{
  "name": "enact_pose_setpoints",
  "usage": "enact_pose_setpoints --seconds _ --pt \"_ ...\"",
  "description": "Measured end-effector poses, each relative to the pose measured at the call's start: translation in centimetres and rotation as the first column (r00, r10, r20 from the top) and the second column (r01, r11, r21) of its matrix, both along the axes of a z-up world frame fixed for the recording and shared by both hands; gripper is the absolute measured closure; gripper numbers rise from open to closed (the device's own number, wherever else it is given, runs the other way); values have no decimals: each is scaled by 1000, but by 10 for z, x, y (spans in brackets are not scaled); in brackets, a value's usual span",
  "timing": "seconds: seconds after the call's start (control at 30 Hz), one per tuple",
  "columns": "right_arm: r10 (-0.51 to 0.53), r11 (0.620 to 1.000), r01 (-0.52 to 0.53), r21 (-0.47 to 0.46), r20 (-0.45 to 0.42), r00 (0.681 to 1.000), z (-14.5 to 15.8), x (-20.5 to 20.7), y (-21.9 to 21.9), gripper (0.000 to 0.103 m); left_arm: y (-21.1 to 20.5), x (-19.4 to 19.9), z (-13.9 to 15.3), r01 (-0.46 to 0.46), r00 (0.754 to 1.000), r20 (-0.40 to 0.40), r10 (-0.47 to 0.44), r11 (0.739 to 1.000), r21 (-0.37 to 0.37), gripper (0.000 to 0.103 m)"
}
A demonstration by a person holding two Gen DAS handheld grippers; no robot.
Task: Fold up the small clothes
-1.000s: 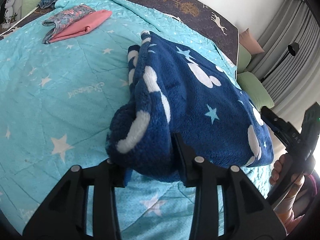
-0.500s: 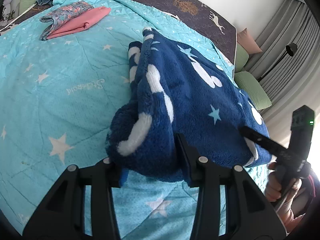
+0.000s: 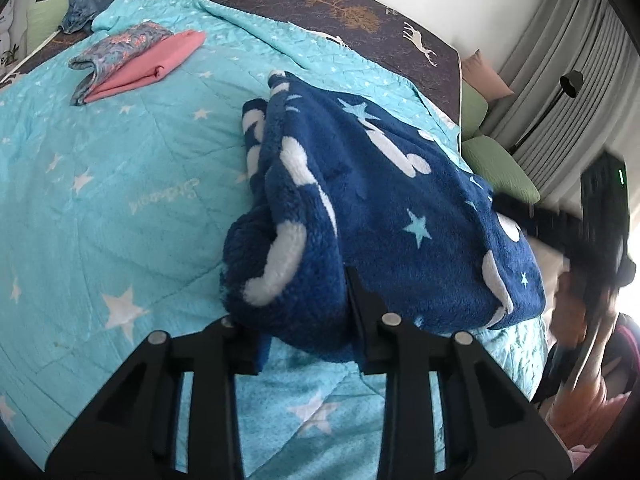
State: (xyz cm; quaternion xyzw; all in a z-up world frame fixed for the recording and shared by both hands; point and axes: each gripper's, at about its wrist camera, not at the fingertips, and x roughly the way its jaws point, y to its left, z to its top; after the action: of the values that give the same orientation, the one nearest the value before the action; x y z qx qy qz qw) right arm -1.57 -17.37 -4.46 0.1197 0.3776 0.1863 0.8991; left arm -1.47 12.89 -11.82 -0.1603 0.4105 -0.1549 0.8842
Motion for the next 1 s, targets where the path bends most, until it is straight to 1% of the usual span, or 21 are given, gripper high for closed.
enact_pose_setpoints --seconds 0.07,0.1,0.17,0.23,0.27,0.3,0.33,0.37,0.4,0.43,0.5,0.57,0.6,0.63,0.67,0.73,0.8,0.83,0.87,0.93,1.0 --pt "-9 999 8 46 14 1000 9 24 -7 57 -1 -1 0 -4 1000 1 4 1000 0 70" --pt "-19 997 19 74 5 1000 10 39 -10 57 -1 -1 -1 -5 1000 2 5 1000 2 70" --pt "-48 991 52 119 -41 998 4 69 -15 57 -1 -2 -1 -4 1000 1 4 1000 4 70" --pt "-58 983 77 167 -116 992 -11 107 -19 57 -2 -2 -2 -4 1000 -3 4 1000 4 70" --pt "-65 981 91 169 -153 986 -20 125 -18 60 -2 -2 -2 -3 1000 -4 3 1000 4 70" --pt "-84 983 114 145 -196 977 -32 137 -18 64 -2 -2 -1 -1 1000 -3 1 1000 5 70" --pt "-109 985 139 103 -251 962 -47 153 -18 77 -3 -2 -1 0 1000 3 0 1000 4 70" --pt "-117 984 153 92 -315 942 -69 171 -18 86 -3 -2 0 -1 1000 6 1 1000 2 70" --pt "-112 979 161 126 -329 937 -79 177 -21 88 -3 -1 1 -3 1000 10 3 1000 3 70" --pt "-115 975 169 142 -327 938 -80 179 -23 88 -4 -1 1 -3 1000 13 3 1000 4 70" --pt "-114 979 159 124 -306 945 -74 174 -21 88 -4 0 1 -4 1000 21 4 1000 1 73" --pt "-110 982 146 118 -268 957 -68 165 -20 85 -4 -1 5 -7 1000 28 8 1000 -17 80" --pt "-114 977 154 149 -246 962 -61 152 -24 84 -4 -1 9 -7 999 35 8 1000 -25 81" --pt "-112 974 154 169 -231 966 -53 144 -28 81 -4 -1 12 -7 999 45 8 1000 -28 83" --pt "-95 970 137 203 -202 975 -43 127 -31 80 -5 -2 19 -5 998 65 7 1000 -28 84" --pt "-41 965 81 248 -161 986 -29 98 -32 80 -9 -4 31 4 994 105 -1 1000 -23 85" --pt "39 959 3 282 -145 989 -23 66 -29 79 -18 -3 47 23 987 158 -21 1000 -12 85" --pt "78 952 -25 305 -161 984 -26 52 -27 75 -21 -2 51 33 984 176 -31 999 -7 86" --pt "100 948 -33 317 -200 975 -35 43 -25 73 -28 0 58 50 979 199 -49 999 3 86" --pt "100 953 -19 301 -257 961 -57 38 -22 74 -42 3 69 86 969 232 -90 996 27 86" --pt "80 955 -6 295 -238 968 -60 34 -24 75 -60 5 81 113 954 272 -129 991 73 86"
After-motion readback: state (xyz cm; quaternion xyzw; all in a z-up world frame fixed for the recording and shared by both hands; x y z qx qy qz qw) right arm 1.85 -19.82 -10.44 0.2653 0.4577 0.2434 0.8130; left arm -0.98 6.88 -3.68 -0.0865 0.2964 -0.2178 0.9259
